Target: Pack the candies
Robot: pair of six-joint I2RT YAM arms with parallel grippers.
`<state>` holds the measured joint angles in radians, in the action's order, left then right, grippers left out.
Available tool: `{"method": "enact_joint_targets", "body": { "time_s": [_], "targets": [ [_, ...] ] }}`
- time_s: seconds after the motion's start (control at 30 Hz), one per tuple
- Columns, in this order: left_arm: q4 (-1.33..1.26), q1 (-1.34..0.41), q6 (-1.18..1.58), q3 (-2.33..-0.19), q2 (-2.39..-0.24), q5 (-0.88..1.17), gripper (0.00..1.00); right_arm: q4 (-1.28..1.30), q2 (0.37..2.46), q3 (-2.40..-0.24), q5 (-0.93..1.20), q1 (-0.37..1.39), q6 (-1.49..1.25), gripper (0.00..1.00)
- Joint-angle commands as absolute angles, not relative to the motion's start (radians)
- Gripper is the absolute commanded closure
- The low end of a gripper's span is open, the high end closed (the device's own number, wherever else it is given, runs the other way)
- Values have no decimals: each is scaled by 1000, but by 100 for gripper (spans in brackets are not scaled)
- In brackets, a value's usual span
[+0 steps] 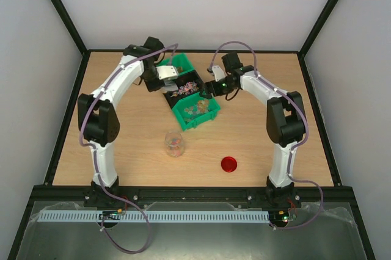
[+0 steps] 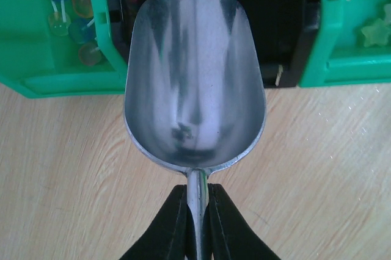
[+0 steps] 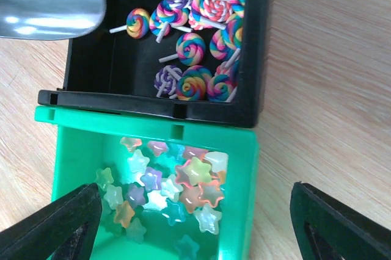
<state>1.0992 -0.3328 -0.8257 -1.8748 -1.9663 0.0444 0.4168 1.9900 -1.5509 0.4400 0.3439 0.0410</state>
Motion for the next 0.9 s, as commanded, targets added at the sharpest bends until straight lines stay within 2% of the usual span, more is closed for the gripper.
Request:
{"method": "enact_joint_targets", "body": {
  "time_s": [0.0, 0.47, 0.87],
  "targets": [
    [1134, -378, -754, -1952, -2054, -48, 98, 418, 2007, -1558, 415, 364, 39, 16],
    [1177, -422, -727, -2066, -2223, -126, 98, 367, 2005, -1498, 383, 393, 84, 32],
    [1163, -432, -682, -2071, -2288, -127, 98, 274, 1972, -1424, 357, 403, 121, 60]
  ]
}}
